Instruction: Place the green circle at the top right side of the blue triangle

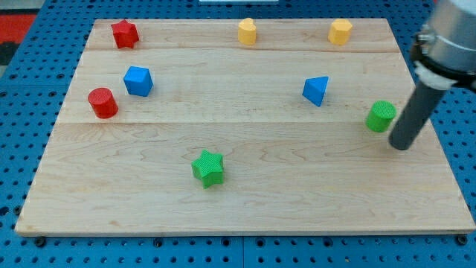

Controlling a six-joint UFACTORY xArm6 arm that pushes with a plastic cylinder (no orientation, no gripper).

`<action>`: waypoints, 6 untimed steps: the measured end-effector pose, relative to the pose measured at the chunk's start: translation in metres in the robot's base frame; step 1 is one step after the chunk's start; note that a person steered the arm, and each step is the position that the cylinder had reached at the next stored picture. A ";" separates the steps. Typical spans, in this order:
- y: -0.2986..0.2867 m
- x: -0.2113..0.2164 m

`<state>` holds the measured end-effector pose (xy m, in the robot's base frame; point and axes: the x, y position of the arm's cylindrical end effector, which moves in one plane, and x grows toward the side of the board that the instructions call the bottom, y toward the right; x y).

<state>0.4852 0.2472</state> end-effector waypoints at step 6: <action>-0.036 -0.076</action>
